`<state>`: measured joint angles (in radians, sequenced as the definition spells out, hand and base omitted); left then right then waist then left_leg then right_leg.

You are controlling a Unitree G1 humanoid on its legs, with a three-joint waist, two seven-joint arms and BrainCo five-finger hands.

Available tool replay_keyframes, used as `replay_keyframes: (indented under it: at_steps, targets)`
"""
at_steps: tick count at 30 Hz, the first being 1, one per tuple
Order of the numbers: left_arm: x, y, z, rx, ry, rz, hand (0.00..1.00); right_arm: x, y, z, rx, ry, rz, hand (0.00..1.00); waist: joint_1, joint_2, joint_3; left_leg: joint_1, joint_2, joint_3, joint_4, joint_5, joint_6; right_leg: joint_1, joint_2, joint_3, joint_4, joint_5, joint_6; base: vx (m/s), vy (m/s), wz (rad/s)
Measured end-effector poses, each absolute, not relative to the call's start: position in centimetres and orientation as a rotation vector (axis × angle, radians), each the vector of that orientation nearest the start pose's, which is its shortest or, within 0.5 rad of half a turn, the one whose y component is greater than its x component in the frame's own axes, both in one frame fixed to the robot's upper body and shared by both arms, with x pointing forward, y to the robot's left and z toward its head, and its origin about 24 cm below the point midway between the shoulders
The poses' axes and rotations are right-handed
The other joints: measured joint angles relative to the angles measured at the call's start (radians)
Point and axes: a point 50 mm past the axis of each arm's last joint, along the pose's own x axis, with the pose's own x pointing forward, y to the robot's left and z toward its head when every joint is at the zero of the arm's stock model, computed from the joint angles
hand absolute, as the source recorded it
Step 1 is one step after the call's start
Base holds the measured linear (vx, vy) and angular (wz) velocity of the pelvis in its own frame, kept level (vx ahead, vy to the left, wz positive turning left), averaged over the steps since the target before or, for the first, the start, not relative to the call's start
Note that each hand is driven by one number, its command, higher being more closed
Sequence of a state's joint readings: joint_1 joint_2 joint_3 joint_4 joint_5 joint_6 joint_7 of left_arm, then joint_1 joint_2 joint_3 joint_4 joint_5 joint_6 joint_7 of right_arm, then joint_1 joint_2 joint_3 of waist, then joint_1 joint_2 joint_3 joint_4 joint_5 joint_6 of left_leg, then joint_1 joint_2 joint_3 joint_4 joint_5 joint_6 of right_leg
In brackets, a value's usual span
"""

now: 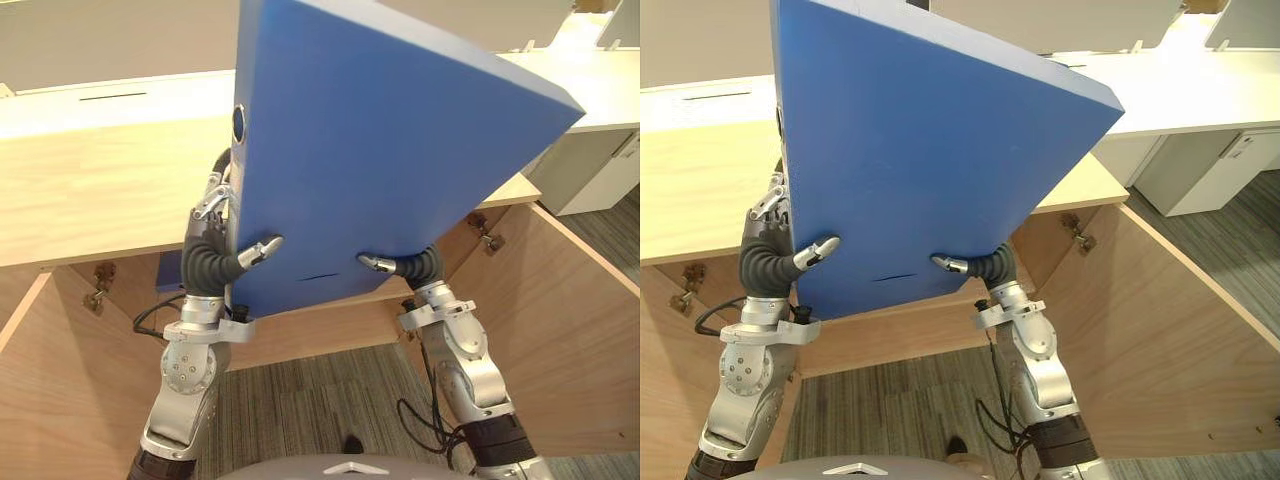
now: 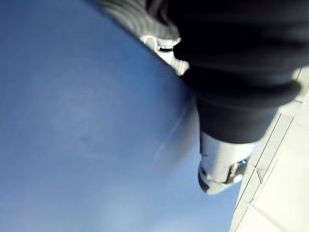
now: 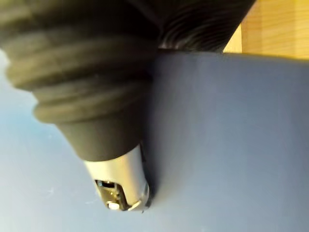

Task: Walk over to the cabinet, pick up the folder, carry it to the office cabinet, place the folder inside the office cabinet, then close the office cabinet door

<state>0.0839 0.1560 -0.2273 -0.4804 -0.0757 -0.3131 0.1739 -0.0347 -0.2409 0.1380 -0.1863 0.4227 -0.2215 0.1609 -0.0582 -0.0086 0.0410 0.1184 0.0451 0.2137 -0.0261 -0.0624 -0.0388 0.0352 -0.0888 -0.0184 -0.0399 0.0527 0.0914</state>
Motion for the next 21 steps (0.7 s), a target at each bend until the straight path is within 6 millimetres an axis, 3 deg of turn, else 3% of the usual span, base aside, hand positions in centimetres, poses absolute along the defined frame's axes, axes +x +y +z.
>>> replay_keyframes:
  at_steps: [5, 11, 15, 21]
  targets:
    - [20.4, 13.5, 15.3, -0.019, -0.685, 0.003, 0.0, 24.6, -14.2, 10.8, 0.247, -0.394, 0.289, 1.0, -0.002, 0.0, -0.004, 0.008, -0.002, -0.019, -0.031, 0.022, 0.0, 0.001, 0.0, -0.021, 0.0, 0.0, 0.0, -0.03, -0.021, 0.1]
    - [20.0, 17.1, 14.6, 0.04, -0.657, 0.252, 0.0, 24.3, -14.7, 10.0, 0.282, -0.37, 0.229, 1.0, 0.004, 0.0, -0.005, 0.007, -0.001, -0.025, -0.032, 0.027, -0.001, 0.005, 0.0, -0.027, 0.0, 0.0, 0.0, -0.03, -0.015, 0.04]
    - [20.0, 18.7, 13.2, 0.056, -0.592, 0.351, 0.0, 24.0, -15.3, 9.5, 0.31, -0.358, 0.176, 1.0, 0.006, -0.003, -0.011, 0.013, -0.002, -0.04, -0.052, 0.041, -0.001, 0.004, 0.0, -0.042, -0.002, -0.002, 0.0, -0.04, -0.025, 0.11]
    - [19.0, 21.4, 9.4, 0.083, -0.387, 0.508, 0.0, 23.8, -15.6, 9.2, 0.327, -0.351, 0.147, 1.0, 0.018, -0.005, -0.012, 0.006, 0.0, -0.052, -0.053, 0.046, -0.003, 0.004, 0.0, -0.054, -0.003, -0.002, 0.0, -0.03, -0.019, 0.06]
